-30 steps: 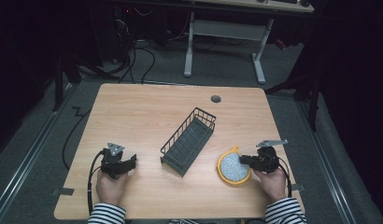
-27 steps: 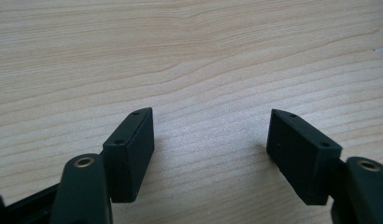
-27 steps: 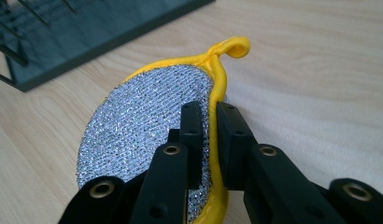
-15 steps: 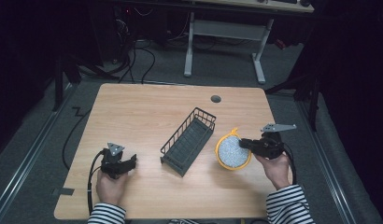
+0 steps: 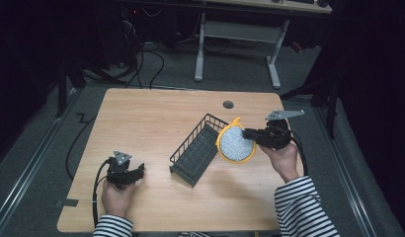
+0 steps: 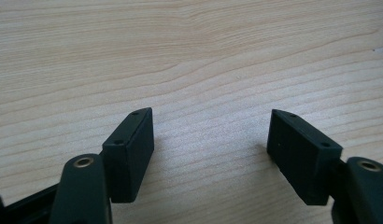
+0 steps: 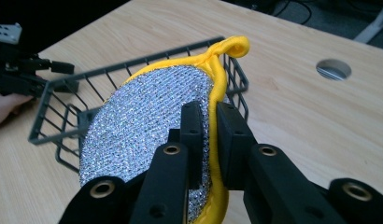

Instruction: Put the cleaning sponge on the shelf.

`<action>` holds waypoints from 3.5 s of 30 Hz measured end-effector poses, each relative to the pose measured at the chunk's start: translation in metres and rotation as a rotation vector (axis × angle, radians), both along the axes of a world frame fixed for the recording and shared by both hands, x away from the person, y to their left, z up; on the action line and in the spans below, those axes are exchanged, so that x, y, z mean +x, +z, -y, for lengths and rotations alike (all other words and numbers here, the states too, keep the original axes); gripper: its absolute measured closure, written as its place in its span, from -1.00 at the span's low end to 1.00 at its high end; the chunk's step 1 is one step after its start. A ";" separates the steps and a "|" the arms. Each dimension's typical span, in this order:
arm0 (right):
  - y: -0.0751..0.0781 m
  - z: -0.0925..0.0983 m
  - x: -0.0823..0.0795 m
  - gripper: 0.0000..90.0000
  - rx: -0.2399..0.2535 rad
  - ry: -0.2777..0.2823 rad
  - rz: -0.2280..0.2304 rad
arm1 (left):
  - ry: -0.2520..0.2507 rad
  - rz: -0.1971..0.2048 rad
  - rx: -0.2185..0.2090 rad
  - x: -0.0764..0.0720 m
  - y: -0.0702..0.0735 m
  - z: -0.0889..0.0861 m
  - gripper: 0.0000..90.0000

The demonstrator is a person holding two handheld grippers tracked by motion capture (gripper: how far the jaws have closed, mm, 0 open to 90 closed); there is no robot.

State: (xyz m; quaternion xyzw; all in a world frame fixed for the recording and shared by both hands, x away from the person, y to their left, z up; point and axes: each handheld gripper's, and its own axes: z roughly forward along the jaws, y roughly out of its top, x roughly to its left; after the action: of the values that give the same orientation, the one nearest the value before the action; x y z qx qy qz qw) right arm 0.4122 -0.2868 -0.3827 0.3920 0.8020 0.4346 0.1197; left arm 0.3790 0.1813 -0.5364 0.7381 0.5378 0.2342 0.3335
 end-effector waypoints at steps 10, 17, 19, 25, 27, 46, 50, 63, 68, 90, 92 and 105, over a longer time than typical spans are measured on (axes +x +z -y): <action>0.016 -0.033 0.022 0.83 -0.007 0.043 0.014 | -0.002 -0.001 0.000 0.000 0.000 0.000 -0.29; 0.020 -0.057 0.036 0.83 -0.012 0.071 0.019 | -0.002 -0.001 0.000 0.000 0.000 0.000 -0.29; 0.021 -0.063 0.039 0.83 -0.020 0.067 0.026 | -0.003 -0.001 0.000 0.000 0.000 0.000 -0.29; 0.023 -0.079 0.055 0.82 -0.031 0.071 0.010 | -0.003 0.000 0.000 0.000 0.000 0.000 -0.29; 0.020 -0.085 0.061 0.82 -0.032 0.077 0.001 | -0.003 0.001 0.000 0.000 0.000 0.000 -0.29; -0.006 -0.114 0.083 0.80 -0.107 0.130 -0.077 | -0.005 0.000 -0.001 0.000 0.000 0.000 -0.29; -0.009 -0.114 0.085 0.78 -0.118 0.128 -0.095 | -0.005 -0.001 -0.001 0.000 0.000 0.000 -0.29; -0.023 -0.115 0.090 0.77 -0.180 0.128 -0.116 | -0.006 0.001 -0.001 0.000 0.000 0.001 -0.29; -0.024 -0.116 0.089 0.78 -0.189 0.123 -0.108 | -0.006 0.000 0.000 0.000 0.000 0.001 -0.29; -0.022 -0.114 0.083 0.82 -0.132 0.117 -0.045 | -0.006 0.000 0.000 0.000 0.000 0.001 -0.30; -0.020 -0.115 0.082 0.82 -0.127 0.122 -0.022 | -0.006 0.001 0.000 0.000 0.000 0.001 -0.30; -0.032 -0.112 0.088 0.80 -0.157 0.132 -0.093 | -0.008 0.000 0.001 0.000 0.000 0.001 -0.30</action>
State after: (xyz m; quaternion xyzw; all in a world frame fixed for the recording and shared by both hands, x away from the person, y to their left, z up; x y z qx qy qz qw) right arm 0.5001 -0.1745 -0.4147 0.3476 0.8623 0.3587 0.0840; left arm 0.3786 0.1807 -0.5364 0.7405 0.5346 0.2331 0.3338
